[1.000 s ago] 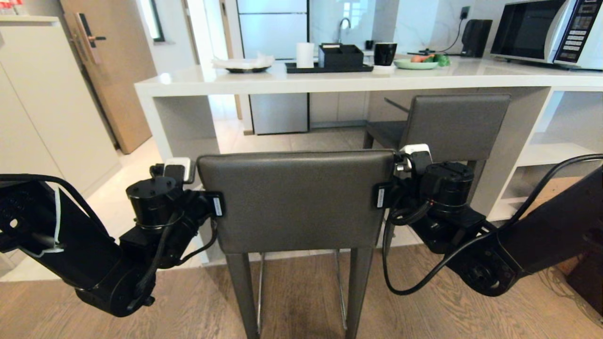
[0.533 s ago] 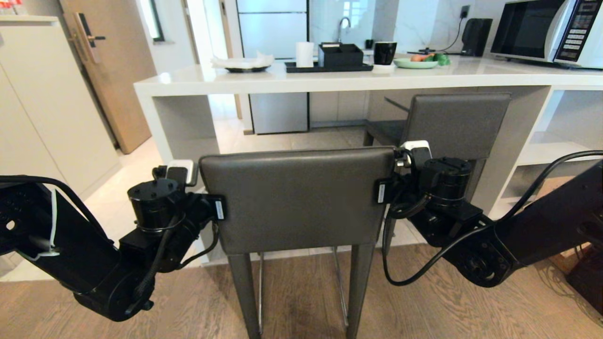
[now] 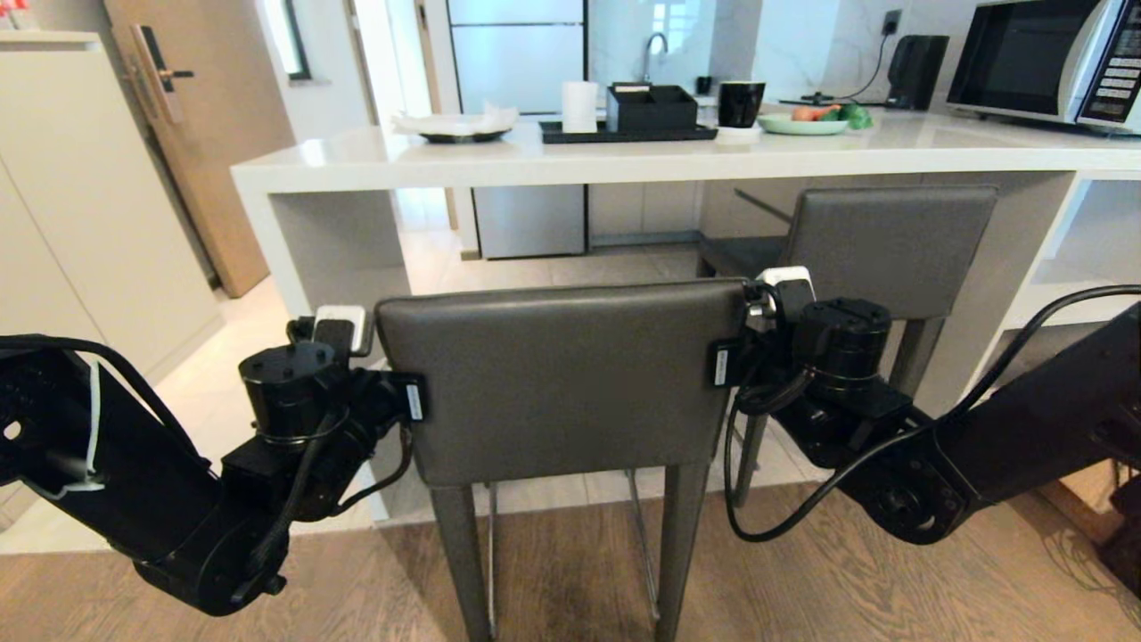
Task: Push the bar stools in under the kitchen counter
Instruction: Push the gray chair back under the dining table
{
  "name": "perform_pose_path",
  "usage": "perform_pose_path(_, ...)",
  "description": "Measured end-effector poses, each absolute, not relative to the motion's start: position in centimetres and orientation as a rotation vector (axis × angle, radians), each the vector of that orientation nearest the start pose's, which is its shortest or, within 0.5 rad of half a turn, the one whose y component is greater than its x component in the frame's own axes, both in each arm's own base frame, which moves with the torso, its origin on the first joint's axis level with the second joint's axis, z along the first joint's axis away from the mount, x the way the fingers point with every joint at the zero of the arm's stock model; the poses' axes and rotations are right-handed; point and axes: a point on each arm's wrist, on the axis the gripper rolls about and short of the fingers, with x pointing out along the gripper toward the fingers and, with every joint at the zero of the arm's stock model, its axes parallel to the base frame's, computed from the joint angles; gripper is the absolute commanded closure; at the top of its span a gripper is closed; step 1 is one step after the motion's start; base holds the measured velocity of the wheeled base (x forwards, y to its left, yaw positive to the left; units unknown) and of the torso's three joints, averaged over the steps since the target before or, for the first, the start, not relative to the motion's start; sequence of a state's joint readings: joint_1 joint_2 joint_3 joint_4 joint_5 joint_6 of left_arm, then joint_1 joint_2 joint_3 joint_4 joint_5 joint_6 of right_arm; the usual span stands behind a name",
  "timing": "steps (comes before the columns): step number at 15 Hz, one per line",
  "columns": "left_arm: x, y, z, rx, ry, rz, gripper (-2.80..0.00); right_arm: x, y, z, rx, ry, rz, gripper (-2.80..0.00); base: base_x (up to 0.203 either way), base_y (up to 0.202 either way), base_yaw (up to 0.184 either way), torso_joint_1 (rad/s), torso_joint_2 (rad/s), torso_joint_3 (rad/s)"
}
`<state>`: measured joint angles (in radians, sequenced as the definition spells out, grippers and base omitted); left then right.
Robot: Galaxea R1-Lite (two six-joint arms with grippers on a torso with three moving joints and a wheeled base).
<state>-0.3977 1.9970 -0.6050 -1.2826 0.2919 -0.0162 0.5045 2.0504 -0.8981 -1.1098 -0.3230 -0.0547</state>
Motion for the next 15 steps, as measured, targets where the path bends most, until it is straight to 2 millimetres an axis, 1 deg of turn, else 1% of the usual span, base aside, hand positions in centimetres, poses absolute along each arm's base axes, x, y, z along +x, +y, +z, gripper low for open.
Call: perform_pose_path(15, 30.69, -12.14, 10.52, 0.021, 0.098, -0.104, 0.0, 33.83, 17.92, 13.5, -0.077, 0.021, 0.183, 0.0, 0.188, 0.0, 0.002, 0.002, 0.0, 0.003)
